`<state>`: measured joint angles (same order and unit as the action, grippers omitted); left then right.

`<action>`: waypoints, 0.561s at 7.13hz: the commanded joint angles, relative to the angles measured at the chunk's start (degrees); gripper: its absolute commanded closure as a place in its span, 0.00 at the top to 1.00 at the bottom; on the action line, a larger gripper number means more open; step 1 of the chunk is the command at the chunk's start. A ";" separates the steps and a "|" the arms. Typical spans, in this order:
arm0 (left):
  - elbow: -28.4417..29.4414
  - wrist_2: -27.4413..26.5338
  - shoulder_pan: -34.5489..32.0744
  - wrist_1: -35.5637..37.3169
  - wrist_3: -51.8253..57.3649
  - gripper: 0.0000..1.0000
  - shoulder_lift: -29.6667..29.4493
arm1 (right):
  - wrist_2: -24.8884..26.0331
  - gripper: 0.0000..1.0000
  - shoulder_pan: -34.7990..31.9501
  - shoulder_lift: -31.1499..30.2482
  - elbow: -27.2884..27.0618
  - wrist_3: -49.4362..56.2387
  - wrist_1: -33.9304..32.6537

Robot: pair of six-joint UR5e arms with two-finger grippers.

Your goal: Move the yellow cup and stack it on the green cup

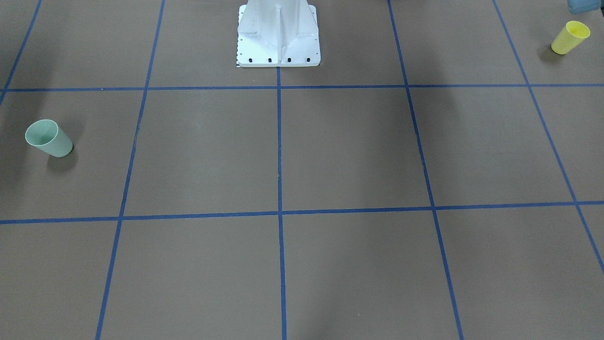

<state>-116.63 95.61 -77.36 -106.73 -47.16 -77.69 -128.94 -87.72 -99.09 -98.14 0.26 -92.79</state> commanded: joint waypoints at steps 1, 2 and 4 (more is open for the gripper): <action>-2.63 -9.35 1.76 9.43 -11.41 1.00 2.87 | 0.00 1.00 0.17 -0.05 -0.12 0.00 0.07; -2.63 -15.40 3.17 10.83 -16.25 1.00 6.11 | 0.09 1.00 0.35 -0.05 -0.13 0.00 0.16; -2.63 -20.79 3.18 15.20 -24.52 1.00 10.17 | 0.09 1.00 1.22 0.04 -0.21 0.00 0.24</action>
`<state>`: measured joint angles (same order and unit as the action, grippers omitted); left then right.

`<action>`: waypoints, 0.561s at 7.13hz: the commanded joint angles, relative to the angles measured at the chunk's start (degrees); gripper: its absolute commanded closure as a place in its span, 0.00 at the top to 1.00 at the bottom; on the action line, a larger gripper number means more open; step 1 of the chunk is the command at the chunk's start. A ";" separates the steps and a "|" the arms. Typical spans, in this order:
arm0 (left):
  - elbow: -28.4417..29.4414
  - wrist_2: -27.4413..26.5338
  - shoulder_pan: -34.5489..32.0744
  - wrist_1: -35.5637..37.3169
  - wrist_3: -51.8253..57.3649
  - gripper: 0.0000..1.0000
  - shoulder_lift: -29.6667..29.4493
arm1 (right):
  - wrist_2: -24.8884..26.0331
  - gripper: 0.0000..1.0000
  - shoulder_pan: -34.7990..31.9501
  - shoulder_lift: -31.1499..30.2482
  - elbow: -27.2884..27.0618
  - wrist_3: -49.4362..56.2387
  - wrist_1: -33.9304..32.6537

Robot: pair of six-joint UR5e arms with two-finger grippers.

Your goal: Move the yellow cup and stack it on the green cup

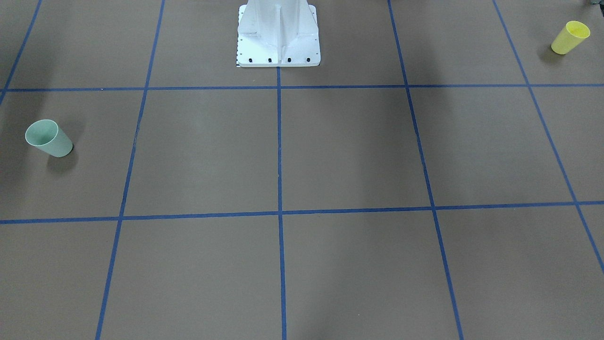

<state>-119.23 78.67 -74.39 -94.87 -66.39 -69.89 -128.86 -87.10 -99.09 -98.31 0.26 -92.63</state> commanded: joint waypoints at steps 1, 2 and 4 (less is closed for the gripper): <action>-0.04 -5.96 1.51 9.56 -11.94 1.00 2.39 | 0.01 1.00 0.97 0.04 -0.12 0.00 0.08; -0.04 -7.81 4.14 16.84 -20.27 1.00 2.47 | -0.08 1.00 1.06 0.04 -0.21 0.00 -0.01; 0.05 -7.31 10.29 30.29 -36.11 1.00 2.47 | -0.08 1.00 1.32 0.04 -0.21 0.00 -0.01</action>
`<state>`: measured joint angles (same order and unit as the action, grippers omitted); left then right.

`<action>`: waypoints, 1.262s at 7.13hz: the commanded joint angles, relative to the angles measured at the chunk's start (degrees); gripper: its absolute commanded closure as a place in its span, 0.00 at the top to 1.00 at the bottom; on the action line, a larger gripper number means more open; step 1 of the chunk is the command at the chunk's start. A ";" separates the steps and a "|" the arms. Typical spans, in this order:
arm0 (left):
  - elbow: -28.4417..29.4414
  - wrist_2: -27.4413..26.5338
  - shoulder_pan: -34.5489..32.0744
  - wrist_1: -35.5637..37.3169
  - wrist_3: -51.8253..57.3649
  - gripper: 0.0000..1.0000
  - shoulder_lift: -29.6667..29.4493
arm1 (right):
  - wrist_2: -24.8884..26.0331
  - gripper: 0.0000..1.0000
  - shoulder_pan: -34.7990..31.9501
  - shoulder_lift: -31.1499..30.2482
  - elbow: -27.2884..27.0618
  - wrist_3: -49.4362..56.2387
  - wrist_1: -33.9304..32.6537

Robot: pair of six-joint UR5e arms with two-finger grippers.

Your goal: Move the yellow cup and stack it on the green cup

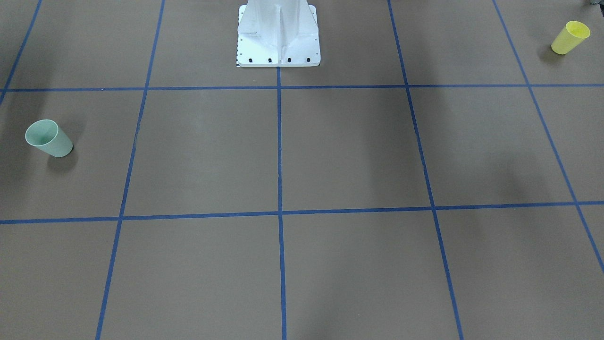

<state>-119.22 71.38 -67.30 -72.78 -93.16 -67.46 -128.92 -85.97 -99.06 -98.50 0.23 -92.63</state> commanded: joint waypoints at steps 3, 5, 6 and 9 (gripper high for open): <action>3.01 9.87 11.81 23.53 -29.38 1.00 -0.30 | -0.01 1.00 1.33 0.26 -0.37 0.04 0.08; 6.87 18.49 15.78 26.80 -40.12 1.00 -1.09 | -0.01 1.00 2.56 0.62 -0.37 0.04 0.43; 8.81 22.01 16.58 26.90 -43.39 1.00 -1.53 | 0.07 1.00 2.65 0.53 -0.37 0.04 1.47; 15.85 28.18 18.26 25.77 -50.27 1.00 -3.73 | 0.07 1.00 4.49 0.53 -0.46 -0.05 3.14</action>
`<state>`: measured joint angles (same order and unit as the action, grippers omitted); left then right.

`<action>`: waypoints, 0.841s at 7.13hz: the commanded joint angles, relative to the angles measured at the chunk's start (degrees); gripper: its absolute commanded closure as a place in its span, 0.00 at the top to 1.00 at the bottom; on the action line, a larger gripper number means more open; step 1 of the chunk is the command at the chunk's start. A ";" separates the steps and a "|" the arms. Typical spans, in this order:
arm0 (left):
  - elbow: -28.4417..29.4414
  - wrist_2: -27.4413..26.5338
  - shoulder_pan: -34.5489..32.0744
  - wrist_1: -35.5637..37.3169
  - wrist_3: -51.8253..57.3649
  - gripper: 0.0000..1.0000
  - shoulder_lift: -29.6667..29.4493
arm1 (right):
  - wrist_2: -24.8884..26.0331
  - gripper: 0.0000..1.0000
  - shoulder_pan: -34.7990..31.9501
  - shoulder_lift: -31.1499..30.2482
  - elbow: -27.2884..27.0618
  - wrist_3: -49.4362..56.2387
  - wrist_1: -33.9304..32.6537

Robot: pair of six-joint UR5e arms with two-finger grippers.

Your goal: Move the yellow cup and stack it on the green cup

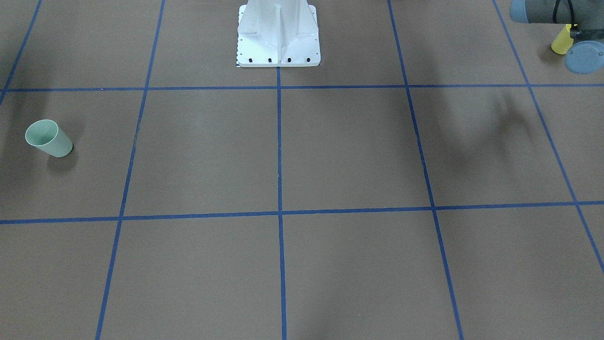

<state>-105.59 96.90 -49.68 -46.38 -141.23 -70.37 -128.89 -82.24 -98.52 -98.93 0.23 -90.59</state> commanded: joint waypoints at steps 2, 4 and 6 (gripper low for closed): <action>6.25 7.49 3.18 -4.57 -4.48 1.00 -0.82 | 0.04 1.00 1.73 0.00 -0.03 -0.05 1.21; 8.89 9.87 3.89 -7.74 -5.02 1.00 -0.82 | 0.04 1.00 2.87 0.08 -0.38 -0.05 1.64; 11.45 13.46 5.72 -10.56 -6.25 1.00 -0.82 | 0.22 1.00 3.14 0.08 -0.38 -0.14 2.44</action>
<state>-95.50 108.02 -45.16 -55.43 -146.87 -71.19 -128.73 -79.35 -98.49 -99.25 0.12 -88.47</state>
